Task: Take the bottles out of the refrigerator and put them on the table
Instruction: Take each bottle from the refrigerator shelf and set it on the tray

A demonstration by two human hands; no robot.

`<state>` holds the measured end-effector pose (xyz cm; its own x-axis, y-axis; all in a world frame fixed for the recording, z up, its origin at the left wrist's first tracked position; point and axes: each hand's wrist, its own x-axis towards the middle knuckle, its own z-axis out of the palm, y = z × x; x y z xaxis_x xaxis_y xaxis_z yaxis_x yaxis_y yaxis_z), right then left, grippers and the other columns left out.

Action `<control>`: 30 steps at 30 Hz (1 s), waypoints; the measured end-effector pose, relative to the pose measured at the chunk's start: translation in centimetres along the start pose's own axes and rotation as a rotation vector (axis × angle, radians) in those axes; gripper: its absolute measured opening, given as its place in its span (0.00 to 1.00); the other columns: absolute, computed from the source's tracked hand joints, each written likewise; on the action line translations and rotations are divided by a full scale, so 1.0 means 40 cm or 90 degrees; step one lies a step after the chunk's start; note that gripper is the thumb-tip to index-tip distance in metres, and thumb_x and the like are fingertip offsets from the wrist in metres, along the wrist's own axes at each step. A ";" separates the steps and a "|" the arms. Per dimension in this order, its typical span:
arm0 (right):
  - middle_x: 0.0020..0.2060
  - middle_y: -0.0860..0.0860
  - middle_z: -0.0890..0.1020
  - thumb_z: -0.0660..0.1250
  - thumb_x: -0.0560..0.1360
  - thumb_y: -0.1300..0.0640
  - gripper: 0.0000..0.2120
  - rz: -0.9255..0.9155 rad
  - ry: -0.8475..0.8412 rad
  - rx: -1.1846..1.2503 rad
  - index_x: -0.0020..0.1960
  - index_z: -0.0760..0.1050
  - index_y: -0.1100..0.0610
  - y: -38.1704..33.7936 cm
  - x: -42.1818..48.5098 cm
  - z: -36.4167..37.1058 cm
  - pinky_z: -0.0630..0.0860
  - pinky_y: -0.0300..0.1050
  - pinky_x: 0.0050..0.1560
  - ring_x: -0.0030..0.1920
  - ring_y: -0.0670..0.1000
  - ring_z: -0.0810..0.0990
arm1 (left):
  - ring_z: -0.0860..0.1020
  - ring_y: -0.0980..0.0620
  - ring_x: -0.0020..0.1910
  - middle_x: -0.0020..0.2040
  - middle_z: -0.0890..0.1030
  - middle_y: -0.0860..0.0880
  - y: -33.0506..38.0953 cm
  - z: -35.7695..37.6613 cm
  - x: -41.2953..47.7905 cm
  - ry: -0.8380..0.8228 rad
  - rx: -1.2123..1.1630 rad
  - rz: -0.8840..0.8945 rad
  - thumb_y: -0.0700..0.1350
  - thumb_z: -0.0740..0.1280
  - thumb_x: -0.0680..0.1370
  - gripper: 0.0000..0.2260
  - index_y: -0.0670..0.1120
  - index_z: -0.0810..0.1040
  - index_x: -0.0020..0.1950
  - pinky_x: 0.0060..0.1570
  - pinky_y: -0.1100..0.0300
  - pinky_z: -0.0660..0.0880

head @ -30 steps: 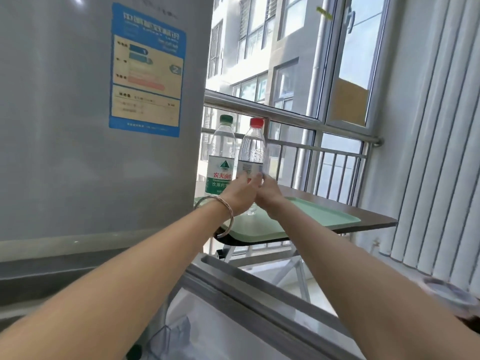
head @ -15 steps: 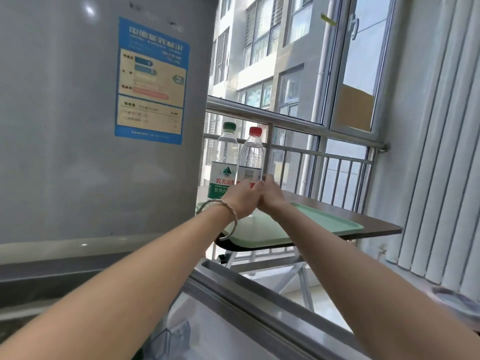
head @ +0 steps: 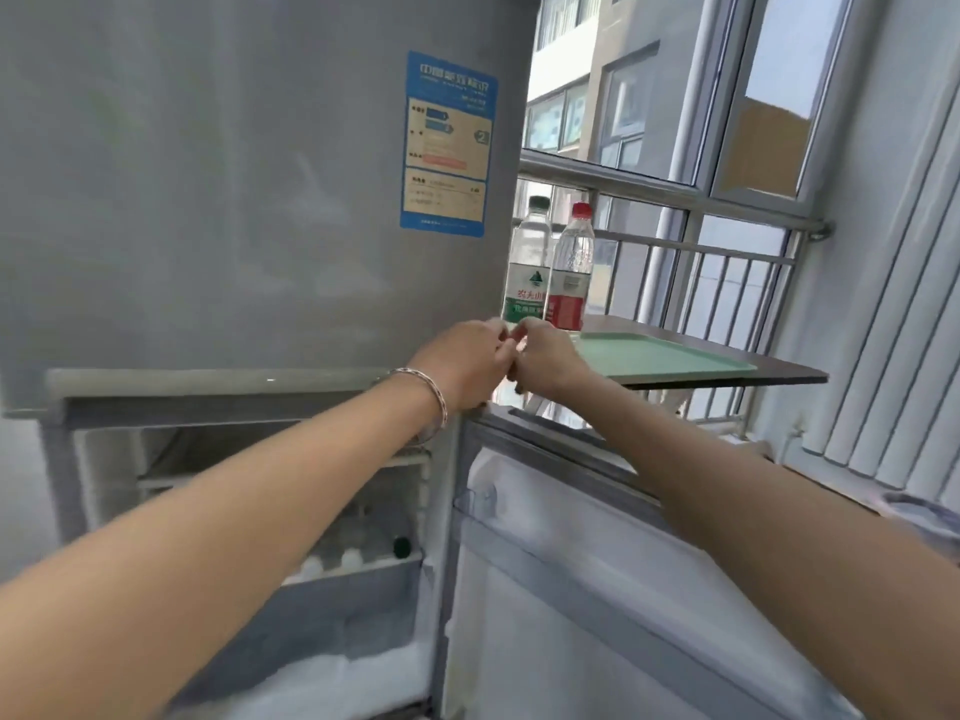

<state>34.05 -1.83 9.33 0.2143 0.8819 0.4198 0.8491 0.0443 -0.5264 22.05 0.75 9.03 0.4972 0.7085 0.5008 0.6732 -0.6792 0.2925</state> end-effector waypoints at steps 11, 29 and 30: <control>0.59 0.62 0.81 0.63 0.79 0.59 0.14 -0.103 -0.385 -0.137 0.60 0.77 0.65 -0.100 -0.106 0.477 0.74 0.47 0.51 0.59 0.61 0.80 | 0.79 0.40 0.53 0.55 0.81 0.41 -0.356 0.098 -0.296 -0.101 0.145 -0.199 0.49 0.56 0.78 0.13 0.44 0.76 0.52 0.46 0.53 0.73; 0.72 0.59 0.70 0.62 0.78 0.60 0.37 -0.089 -0.593 -0.158 0.81 0.47 0.48 -0.021 0.038 1.013 0.74 0.47 0.58 0.66 0.60 0.74 | 0.78 0.43 0.59 0.63 0.77 0.43 -0.659 0.322 -0.381 -0.136 0.152 -0.507 0.46 0.56 0.80 0.16 0.46 0.72 0.65 0.53 0.51 0.75; 0.71 0.60 0.70 0.62 0.79 0.60 0.38 -0.090 -0.594 -0.160 0.81 0.45 0.47 -0.016 0.044 1.028 0.74 0.48 0.58 0.66 0.60 0.74 | 0.78 0.43 0.59 0.63 0.77 0.44 -0.666 0.329 -0.380 -0.134 0.150 -0.510 0.45 0.56 0.80 0.16 0.46 0.73 0.66 0.53 0.51 0.75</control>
<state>14.04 18.99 -19.98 -0.2736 0.8980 -0.3445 0.9390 0.1719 -0.2977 3.77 10.59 -17.09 -0.1007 0.9938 0.0471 0.9492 0.0818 0.3039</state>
